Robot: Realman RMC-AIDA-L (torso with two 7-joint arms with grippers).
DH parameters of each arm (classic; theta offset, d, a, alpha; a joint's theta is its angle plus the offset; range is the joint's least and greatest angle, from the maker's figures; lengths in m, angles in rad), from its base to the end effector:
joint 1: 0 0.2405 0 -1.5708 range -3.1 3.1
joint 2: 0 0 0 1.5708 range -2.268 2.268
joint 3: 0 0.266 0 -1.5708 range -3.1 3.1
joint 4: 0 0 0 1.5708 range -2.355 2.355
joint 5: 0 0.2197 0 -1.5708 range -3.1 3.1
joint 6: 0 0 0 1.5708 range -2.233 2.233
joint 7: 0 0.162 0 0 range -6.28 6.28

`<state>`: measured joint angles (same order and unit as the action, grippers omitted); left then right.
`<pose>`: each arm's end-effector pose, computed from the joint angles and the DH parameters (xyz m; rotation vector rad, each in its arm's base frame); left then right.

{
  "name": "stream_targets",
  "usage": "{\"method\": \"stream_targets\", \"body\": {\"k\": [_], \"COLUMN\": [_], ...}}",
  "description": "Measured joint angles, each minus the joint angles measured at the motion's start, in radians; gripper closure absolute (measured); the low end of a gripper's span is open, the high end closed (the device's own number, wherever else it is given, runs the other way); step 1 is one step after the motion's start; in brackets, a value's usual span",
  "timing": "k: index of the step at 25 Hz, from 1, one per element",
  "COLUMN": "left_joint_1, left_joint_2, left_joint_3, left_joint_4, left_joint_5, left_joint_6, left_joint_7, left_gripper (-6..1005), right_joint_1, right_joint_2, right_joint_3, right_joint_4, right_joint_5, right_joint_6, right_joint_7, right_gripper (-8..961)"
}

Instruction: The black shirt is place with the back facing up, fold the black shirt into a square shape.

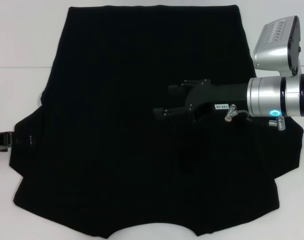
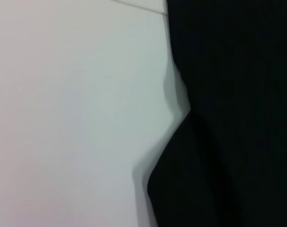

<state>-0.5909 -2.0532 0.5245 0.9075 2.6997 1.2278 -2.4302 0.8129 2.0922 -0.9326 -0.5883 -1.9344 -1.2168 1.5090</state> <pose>-0.3629 0.3905 0.0600 -1.8849 -1.6030 -0.0735 0.1717 0.4308 -0.0643 -2.7622 0.4664 0.5301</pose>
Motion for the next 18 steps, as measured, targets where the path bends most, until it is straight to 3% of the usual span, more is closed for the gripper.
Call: {"method": "stream_targets", "body": {"k": [18], "left_joint_1": [-0.006], "left_joint_2": [-0.009], "left_joint_3": [0.05], "left_joint_4": [0.002], "left_joint_5": [0.021], "left_joint_6": [0.037], "left_joint_7": [-0.004], "left_gripper": [123], "right_joint_1": [-0.007], "right_joint_2": [0.0], "right_joint_3": [0.0], "right_joint_4": [-0.004], "right_joint_5": [0.012], "right_joint_6": [0.003], "right_joint_7": [-0.001], "right_gripper": [54]}}
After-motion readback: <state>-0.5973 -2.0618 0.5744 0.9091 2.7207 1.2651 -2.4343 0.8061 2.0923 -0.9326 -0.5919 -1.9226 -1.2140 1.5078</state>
